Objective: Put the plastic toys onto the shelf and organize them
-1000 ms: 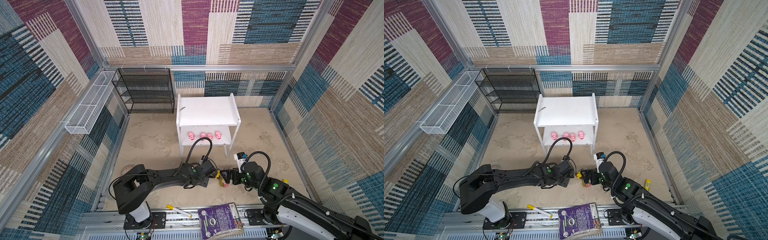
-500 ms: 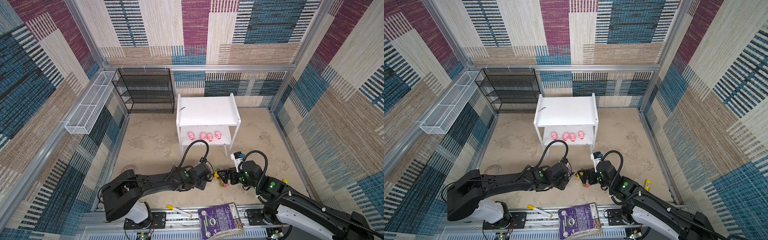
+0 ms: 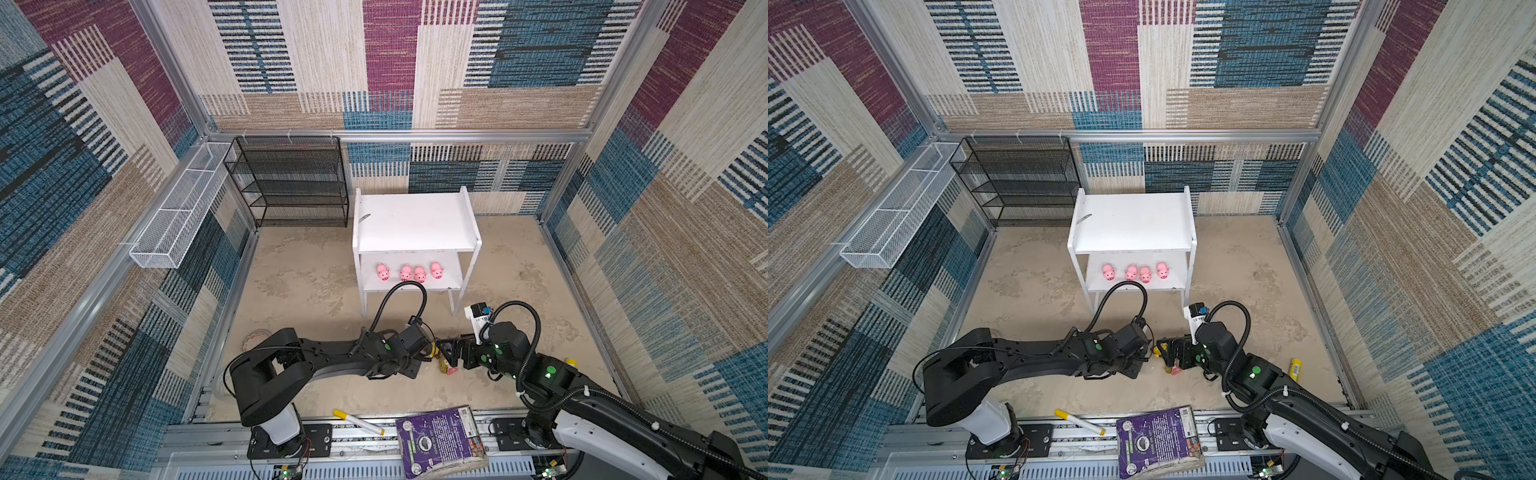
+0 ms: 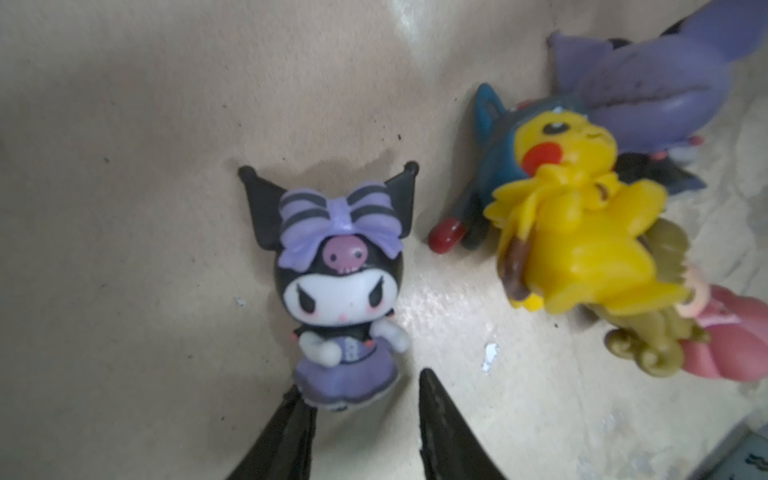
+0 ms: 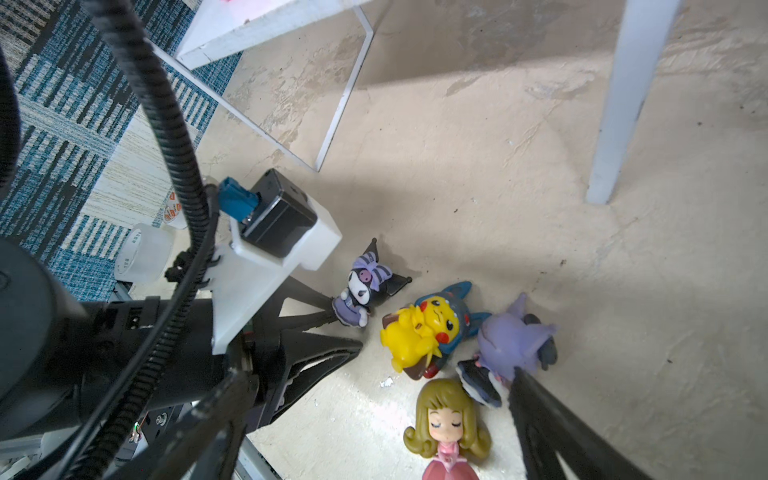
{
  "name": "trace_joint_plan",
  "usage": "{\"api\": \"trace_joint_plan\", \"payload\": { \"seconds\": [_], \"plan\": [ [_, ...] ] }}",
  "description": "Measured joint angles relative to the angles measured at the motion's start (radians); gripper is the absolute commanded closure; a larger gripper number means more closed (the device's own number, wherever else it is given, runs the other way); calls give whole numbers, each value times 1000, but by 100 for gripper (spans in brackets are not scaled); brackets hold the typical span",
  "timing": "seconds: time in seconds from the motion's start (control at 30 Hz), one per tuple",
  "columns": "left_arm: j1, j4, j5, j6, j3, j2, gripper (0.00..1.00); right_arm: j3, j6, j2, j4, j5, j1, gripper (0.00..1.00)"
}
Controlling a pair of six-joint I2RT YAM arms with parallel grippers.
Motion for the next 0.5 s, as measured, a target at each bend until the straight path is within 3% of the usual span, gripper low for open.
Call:
{"api": "trace_joint_plan", "payload": {
  "seconds": [0.13,0.27,0.37,0.5],
  "plan": [
    [4,16,-3,0,10,15,46,5,-1,24,1,-1,0,2],
    [10,33,-8,-1,16,27,45,11,-4,42,2,-1,0,2],
    [14,40,-23,-1,20,35,58,14,-8,40,3,-1,0,2],
    [21,48,-31,-1,22,43,68,14,-8,30,2,-1,0,2]
  ]
}}
